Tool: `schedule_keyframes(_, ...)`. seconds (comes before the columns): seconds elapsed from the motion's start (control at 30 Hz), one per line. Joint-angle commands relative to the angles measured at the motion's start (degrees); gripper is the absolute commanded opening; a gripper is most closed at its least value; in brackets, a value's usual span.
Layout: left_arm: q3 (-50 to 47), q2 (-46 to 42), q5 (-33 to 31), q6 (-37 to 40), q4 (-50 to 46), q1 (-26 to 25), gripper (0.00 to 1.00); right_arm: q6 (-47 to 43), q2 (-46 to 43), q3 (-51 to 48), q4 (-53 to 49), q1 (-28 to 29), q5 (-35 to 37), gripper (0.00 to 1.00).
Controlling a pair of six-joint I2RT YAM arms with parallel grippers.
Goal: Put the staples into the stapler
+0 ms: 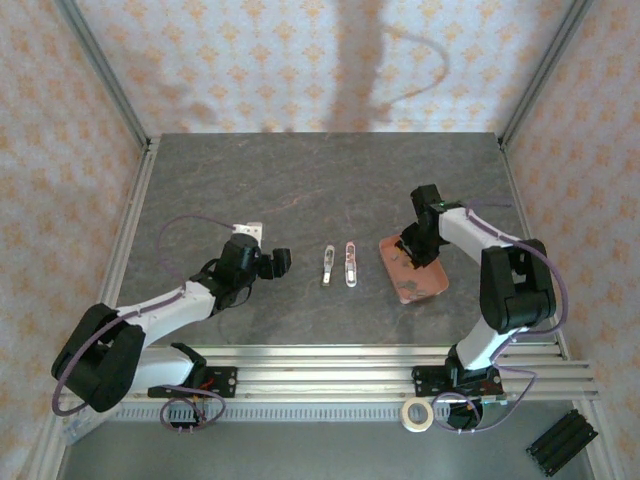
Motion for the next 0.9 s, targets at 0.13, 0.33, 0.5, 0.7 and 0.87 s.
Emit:
schedule_keyframes(0.13,1.43,2.31,-0.70,1.26,1.06,0.57,0.87,3.99,0.76,-3.40,1.54,-0.99,0.80,0.35)
schedule_keyframes(0.33,1.34,3.47,-0.45,0.82,2.15,0.57,0.87,3.23,0.75,-3.52,1.27,-1.79,1.28,0.35)
schedule_keyframes(0.5,1.34,4.01,-0.40,0.58,2.59,0.57,0.87,2.46,1.44,-2.81,0.99,-2.49,1.23,0.34)
schedule_keyframes(0.7,1.34,4.30,-0.49,0.81,2.69,0.59,0.87,1.76,3.39,-2.07,0.75,-2.72,0.92,0.34)
schedule_keyframes(0.87,1.32,4.51,-0.72,0.88,2.86,0.62,0.87,0.99,5.20,-1.47,0.50,-2.86,0.82,0.33)
